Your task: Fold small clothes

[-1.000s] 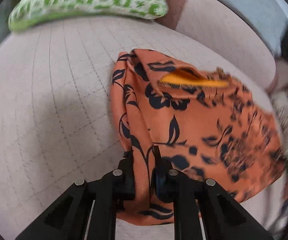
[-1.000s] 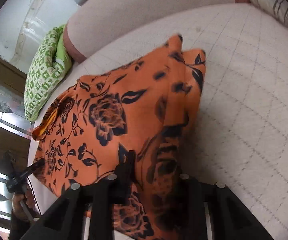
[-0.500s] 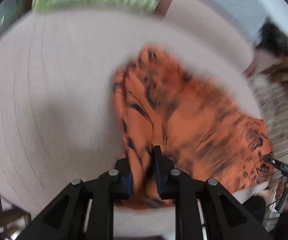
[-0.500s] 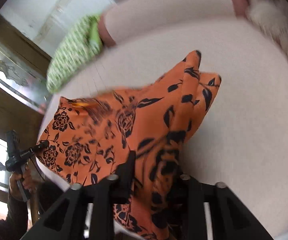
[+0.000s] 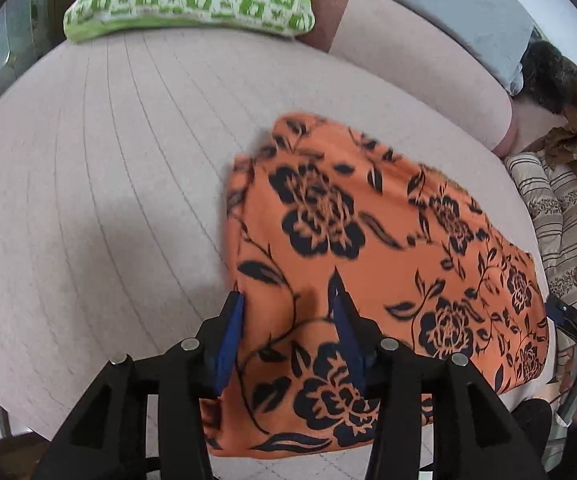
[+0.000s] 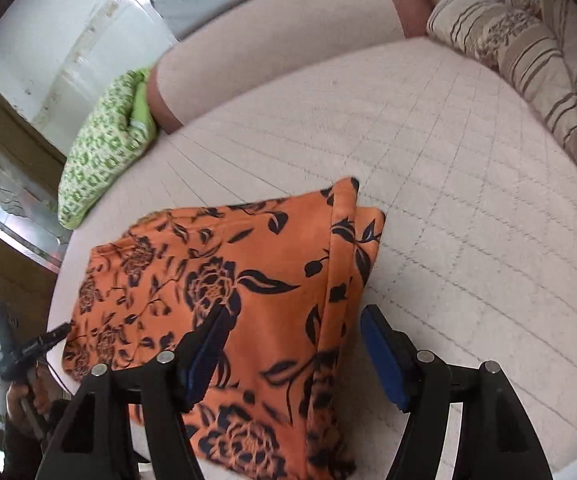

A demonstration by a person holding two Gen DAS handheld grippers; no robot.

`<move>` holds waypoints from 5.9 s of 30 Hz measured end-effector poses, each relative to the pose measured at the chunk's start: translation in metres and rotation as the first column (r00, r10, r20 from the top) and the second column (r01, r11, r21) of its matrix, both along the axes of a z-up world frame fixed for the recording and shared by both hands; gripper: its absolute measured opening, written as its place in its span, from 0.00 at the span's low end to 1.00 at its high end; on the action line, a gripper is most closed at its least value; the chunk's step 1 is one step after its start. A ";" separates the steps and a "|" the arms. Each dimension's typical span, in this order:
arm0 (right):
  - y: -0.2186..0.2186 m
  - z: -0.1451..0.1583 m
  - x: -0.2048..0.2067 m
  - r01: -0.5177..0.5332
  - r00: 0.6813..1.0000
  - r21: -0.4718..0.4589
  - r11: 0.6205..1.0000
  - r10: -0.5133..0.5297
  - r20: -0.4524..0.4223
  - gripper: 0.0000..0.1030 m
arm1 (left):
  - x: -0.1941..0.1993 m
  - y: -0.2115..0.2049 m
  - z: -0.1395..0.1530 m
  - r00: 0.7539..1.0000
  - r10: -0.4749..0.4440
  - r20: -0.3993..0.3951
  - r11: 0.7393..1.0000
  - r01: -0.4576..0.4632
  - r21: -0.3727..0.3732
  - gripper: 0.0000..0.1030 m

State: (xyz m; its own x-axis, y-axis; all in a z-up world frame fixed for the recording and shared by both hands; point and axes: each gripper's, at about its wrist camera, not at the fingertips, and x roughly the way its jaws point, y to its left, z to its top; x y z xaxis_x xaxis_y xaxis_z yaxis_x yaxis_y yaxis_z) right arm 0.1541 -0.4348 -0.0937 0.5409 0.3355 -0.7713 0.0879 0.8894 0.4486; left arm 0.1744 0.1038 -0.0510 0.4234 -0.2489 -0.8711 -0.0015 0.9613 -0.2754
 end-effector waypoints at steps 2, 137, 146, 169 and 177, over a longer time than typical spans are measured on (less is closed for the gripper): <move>-0.007 0.000 -0.003 -0.005 1.000 -0.027 1.000 0.005 0.005 0.69 | 0.000 0.003 -0.001 1.000 -0.003 0.009 1.000 0.003 -0.007 0.45; -0.012 0.047 0.006 0.112 0.986 -0.260 0.959 -0.075 0.150 0.09 | 0.036 0.001 0.033 0.969 0.066 0.238 0.991 -0.092 0.101 0.41; 0.017 0.001 -0.023 -0.105 0.991 0.014 0.994 0.106 -0.077 0.06 | 0.012 -0.061 -0.031 0.993 -0.116 0.019 0.950 0.106 0.294 0.49; -0.010 0.015 0.014 0.068 0.998 0.150 0.986 -0.069 -0.003 0.42 | -0.004 -0.081 0.001 0.965 -0.188 0.184 0.958 0.140 0.249 0.80; -0.004 -0.019 0.032 0.047 0.994 0.025 0.999 -0.044 -0.104 0.62 | 0.001 -0.067 -0.008 0.976 -0.148 0.157 0.977 0.121 0.174 0.85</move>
